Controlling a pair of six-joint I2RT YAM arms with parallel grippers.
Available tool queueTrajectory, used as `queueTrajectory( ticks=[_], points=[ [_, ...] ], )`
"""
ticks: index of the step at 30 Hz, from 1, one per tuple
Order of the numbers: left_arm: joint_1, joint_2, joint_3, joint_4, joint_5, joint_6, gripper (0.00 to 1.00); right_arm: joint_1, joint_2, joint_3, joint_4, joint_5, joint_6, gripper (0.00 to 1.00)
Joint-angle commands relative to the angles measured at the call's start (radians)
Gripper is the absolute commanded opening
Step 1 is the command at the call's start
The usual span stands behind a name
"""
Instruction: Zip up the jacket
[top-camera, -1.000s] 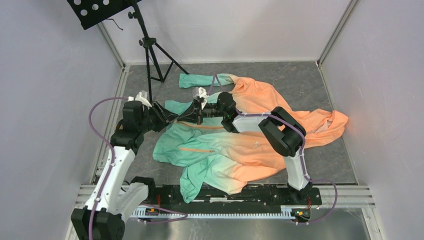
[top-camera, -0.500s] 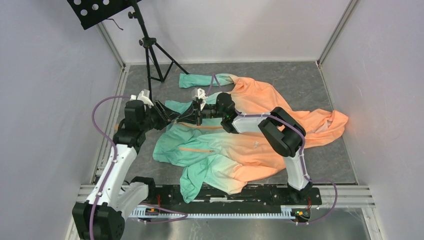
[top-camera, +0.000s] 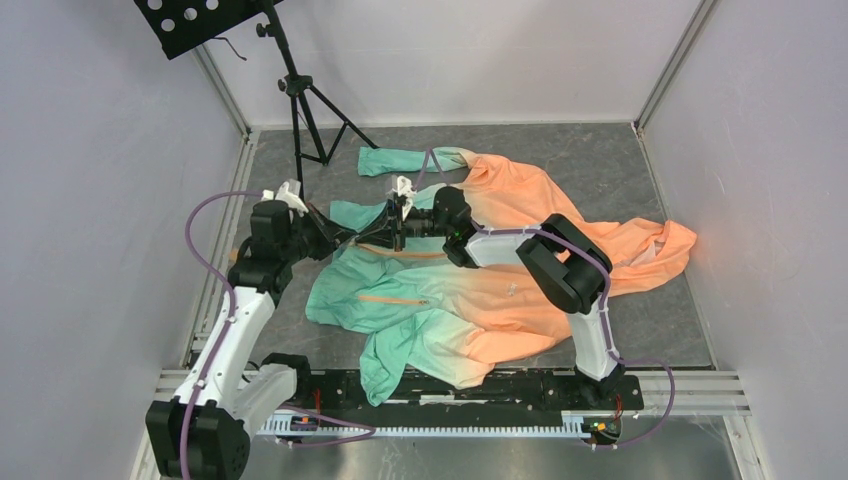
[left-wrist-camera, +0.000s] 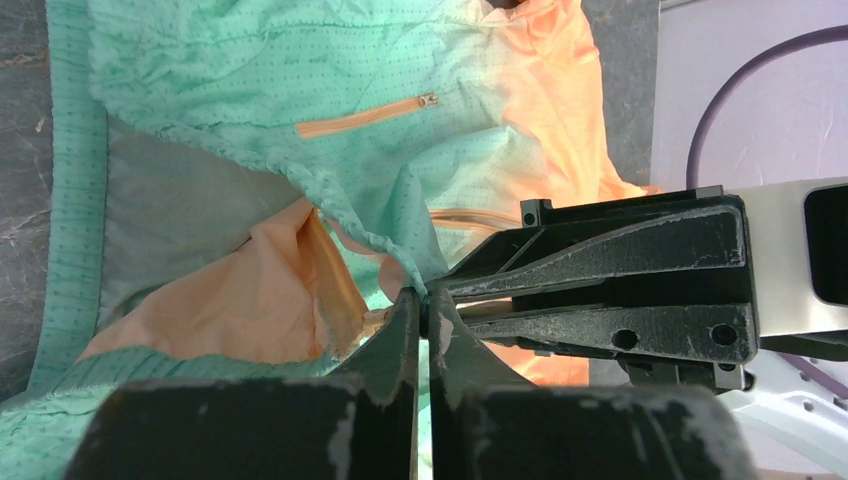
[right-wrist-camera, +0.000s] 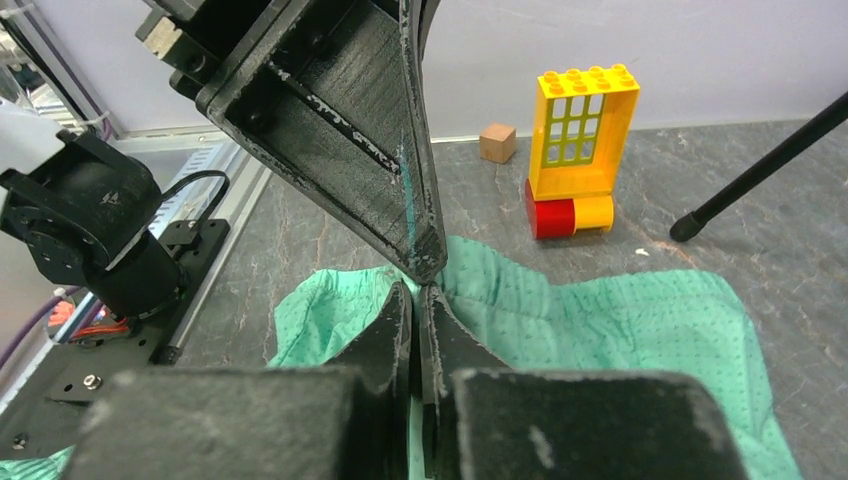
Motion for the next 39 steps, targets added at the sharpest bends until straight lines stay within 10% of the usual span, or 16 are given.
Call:
queueTrajectory(
  ticks=[1,8,39],
  points=[
    [-0.002,-0.001,0.032,-0.022,-0.009,0.088,0.02,0.012,-0.109,-0.022,-0.010,0.115,0.020,0.33],
    [-0.002,-0.023,0.050,-0.060,-0.061,0.095,0.02,0.012,-0.329,-0.145,-0.461,0.415,0.062,0.81],
    [-0.001,-0.040,0.066,-0.112,-0.077,-0.005,0.02,0.121,-0.118,-0.039,-0.295,0.459,0.445,0.42]
  ],
)
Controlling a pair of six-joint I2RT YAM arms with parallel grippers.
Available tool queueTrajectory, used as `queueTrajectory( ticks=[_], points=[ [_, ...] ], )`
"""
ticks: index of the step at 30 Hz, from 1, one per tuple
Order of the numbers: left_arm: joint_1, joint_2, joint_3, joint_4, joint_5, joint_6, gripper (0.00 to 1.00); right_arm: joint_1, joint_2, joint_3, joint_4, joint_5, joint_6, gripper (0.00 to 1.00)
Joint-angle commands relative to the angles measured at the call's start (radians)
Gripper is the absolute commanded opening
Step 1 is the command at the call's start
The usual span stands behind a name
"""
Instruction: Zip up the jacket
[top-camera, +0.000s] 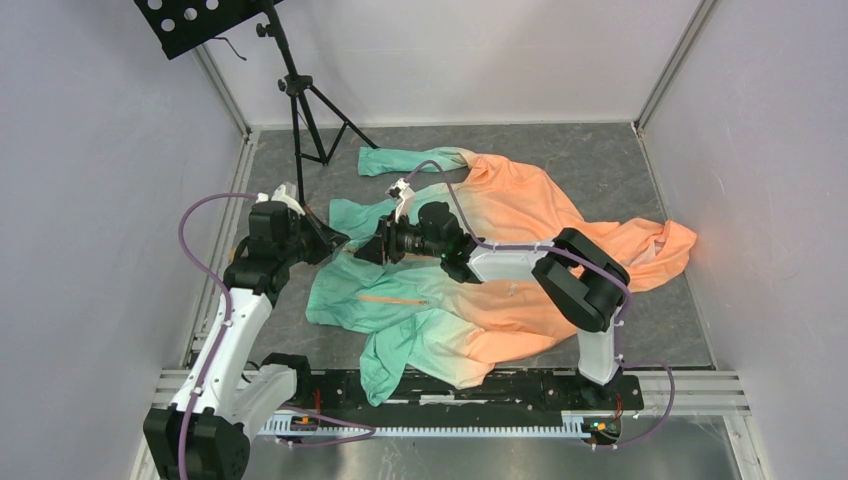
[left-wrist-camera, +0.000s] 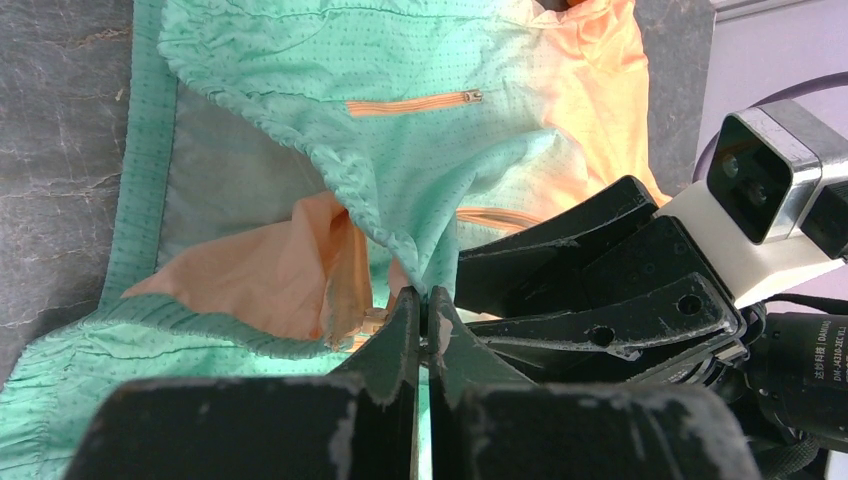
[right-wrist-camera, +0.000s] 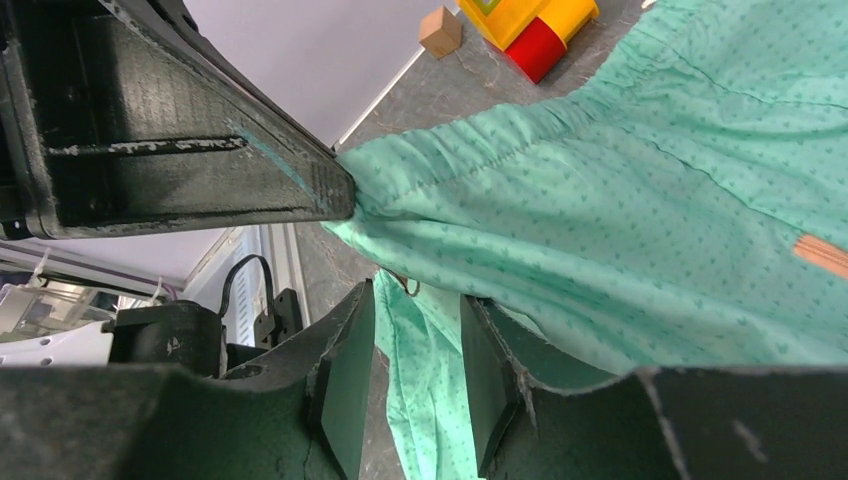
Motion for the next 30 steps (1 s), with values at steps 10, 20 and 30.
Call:
queueTrajectory(
  ticks=[10,20,30],
  points=[
    [-0.001,-0.019,0.028,0.013,0.007,-0.028,0.02,0.034,0.041,0.079,0.054,0.045,-0.003,0.29],
    [-0.001,-0.026,0.029,-0.007,-0.016,-0.033,0.02,0.042,0.024,0.054,0.078,0.086,-0.007,0.19],
    [-0.001,-0.037,0.046,-0.061,-0.106,-0.057,0.02,0.050,-0.027,0.020,0.045,0.159,-0.105,0.00]
  ],
)
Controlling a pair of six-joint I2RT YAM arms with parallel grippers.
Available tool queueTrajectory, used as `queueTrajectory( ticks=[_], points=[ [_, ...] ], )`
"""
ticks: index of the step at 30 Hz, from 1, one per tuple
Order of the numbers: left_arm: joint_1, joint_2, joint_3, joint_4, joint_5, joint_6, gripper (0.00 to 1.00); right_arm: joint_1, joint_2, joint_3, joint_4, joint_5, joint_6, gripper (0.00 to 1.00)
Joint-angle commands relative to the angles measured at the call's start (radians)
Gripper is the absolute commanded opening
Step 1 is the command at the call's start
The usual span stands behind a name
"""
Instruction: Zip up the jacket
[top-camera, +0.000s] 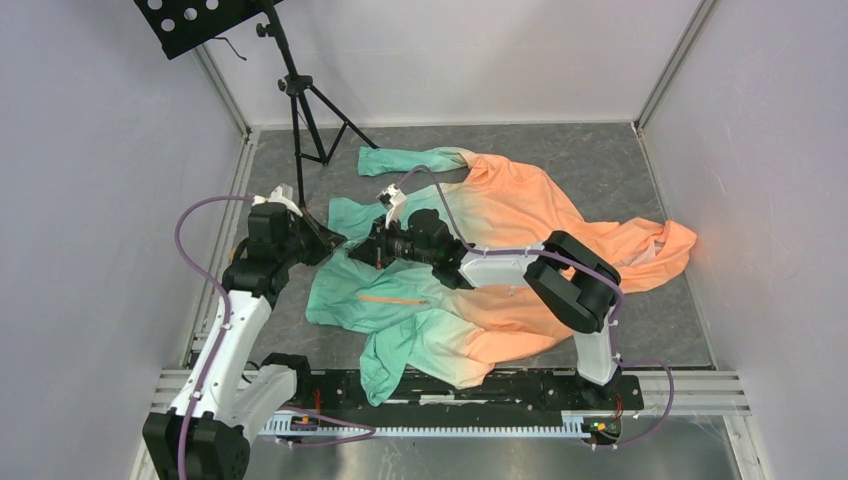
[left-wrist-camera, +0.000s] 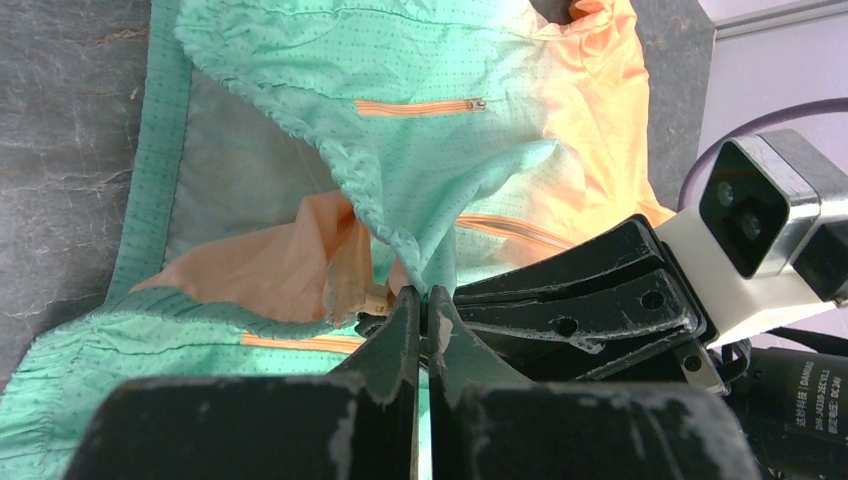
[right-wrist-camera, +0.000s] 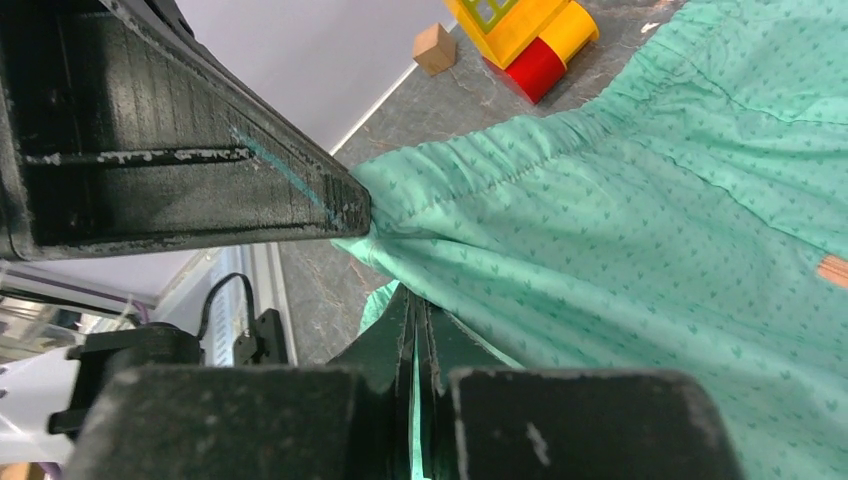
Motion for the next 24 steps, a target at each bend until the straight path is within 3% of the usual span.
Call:
queueTrajectory(
  ticks=[1,7,13,24],
  points=[
    [-0.001,-0.022,0.051,-0.054,-0.095,-0.035,0.02,0.004,-0.065,-0.003,-0.030,0.074,-0.096,0.00],
    [-0.001,-0.009,0.086,-0.088,-0.195,-0.021,0.02,0.005,-0.098,0.008,-0.275,0.096,-0.241,0.01],
    [-0.001,0.015,0.094,-0.094,-0.161,0.018,0.02,0.005,-0.140,0.021,-0.446,0.114,-0.416,0.00],
    [-0.001,0.018,0.048,-0.100,-0.054,0.042,0.02,0.006,-0.055,0.189,-0.476,-0.039,-0.511,0.00]
  ],
)
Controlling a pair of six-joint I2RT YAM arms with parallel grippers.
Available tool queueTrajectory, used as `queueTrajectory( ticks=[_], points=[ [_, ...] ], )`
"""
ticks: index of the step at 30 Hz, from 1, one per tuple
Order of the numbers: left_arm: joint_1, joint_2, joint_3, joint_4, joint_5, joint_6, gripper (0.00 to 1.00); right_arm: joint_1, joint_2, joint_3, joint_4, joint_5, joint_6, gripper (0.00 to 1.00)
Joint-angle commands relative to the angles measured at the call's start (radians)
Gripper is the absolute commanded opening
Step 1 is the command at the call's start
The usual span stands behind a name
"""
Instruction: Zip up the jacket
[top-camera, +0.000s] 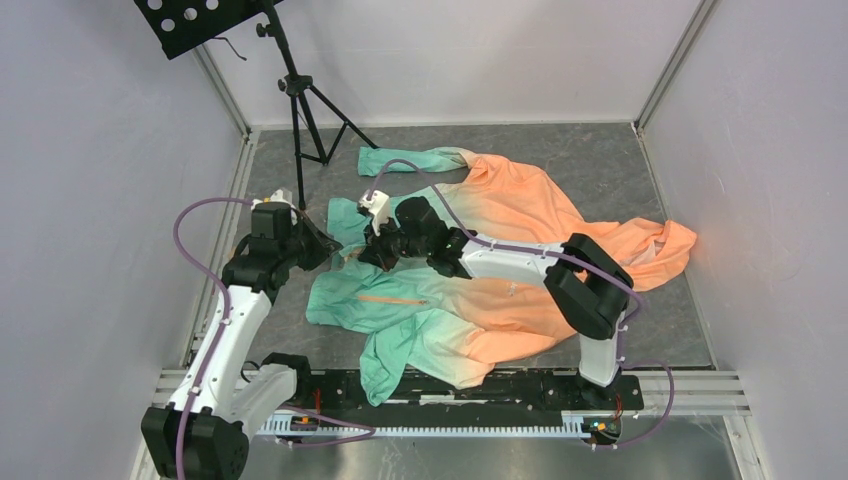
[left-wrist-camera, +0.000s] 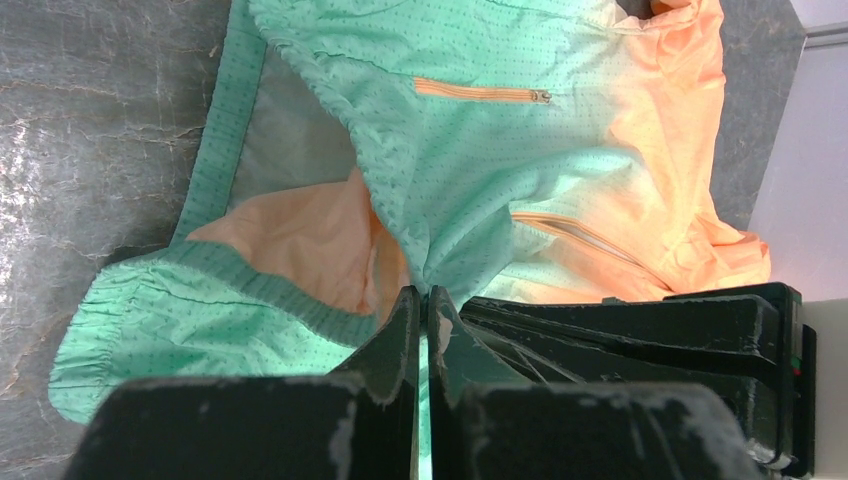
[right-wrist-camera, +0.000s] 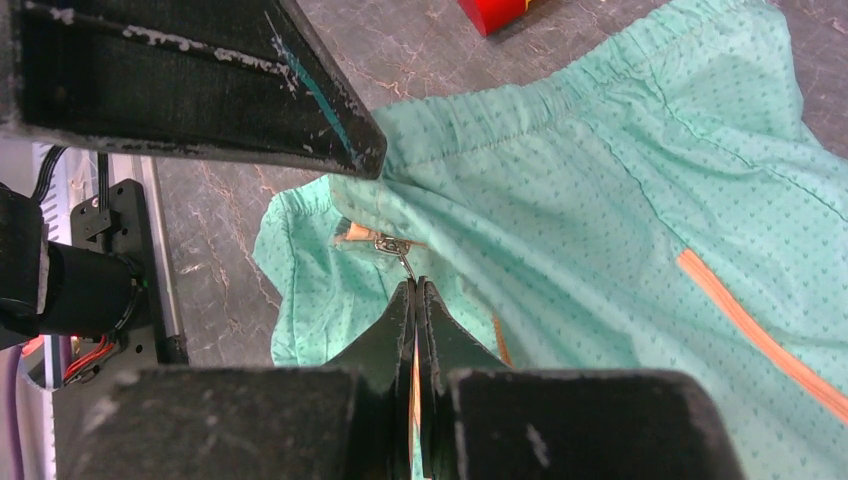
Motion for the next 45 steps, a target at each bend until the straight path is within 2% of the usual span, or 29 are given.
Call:
queueTrajectory(
  ticks=[1,3,9,17,19,32,45],
  points=[
    [0.005,-0.006,0.001,0.036,0.042,0.033,0.02,-0.008,0.036,0.085,-0.038,-0.039,-0.049,0.00],
    [0.006,0.004,-0.011,0.055,0.061,0.017,0.02,-0.008,0.037,0.081,-0.033,-0.036,-0.044,0.00],
    [0.007,0.032,-0.031,0.094,0.097,0.018,0.14,-0.008,0.035,0.065,-0.017,-0.037,-0.033,0.00],
    [0.006,-0.020,-0.048,0.129,0.105,0.056,0.47,-0.009,0.036,0.071,-0.008,-0.046,-0.020,0.00],
    [0.007,-0.030,-0.054,0.130,0.107,0.071,0.51,-0.009,0.037,0.074,-0.009,-0.047,-0.018,0.01],
    [0.005,0.033,-0.072,0.169,0.128,0.091,0.48,-0.011,0.031,0.078,-0.006,-0.054,-0.012,0.00],
    [0.006,0.071,-0.072,0.181,0.118,0.110,0.27,-0.016,0.026,0.076,0.009,-0.059,-0.002,0.00]
  ],
)
